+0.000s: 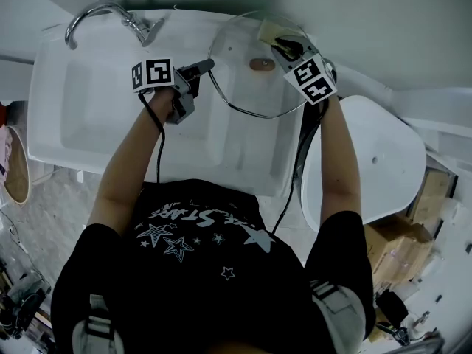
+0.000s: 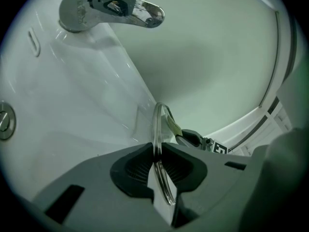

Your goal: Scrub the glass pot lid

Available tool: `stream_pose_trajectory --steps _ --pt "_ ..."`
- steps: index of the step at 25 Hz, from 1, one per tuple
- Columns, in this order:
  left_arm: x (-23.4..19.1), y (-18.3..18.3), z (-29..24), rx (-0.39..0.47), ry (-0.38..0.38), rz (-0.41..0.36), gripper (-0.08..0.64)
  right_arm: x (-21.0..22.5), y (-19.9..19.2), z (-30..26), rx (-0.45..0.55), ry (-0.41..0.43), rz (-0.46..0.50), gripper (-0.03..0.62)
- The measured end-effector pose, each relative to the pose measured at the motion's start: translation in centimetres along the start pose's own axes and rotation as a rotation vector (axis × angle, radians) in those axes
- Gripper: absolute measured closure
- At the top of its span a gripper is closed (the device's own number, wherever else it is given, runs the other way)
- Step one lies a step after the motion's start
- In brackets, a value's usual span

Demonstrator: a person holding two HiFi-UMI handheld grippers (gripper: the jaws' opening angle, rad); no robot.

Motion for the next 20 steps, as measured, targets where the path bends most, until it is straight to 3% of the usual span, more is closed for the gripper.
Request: stream_pose_trajectory --steps 15,20 --pt "-0.2 -0.2 0.2 0.01 0.026 0.046 0.499 -6.6 -0.8 1.0 -0.03 0.238 -0.119 0.522" --pt "-0.3 -0.2 0.2 0.013 0.034 0.051 0.499 -7.6 -0.7 1.6 -0.04 0.308 -0.205 0.522"
Point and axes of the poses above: the fingertips, and each gripper's own axes: z backward along the fingers, x to its right, y out of its top, the point moved 9 cm from there along z, backward along the fingers, and after that the axes turned 2 degrees about -z, right-handed, at the moved point
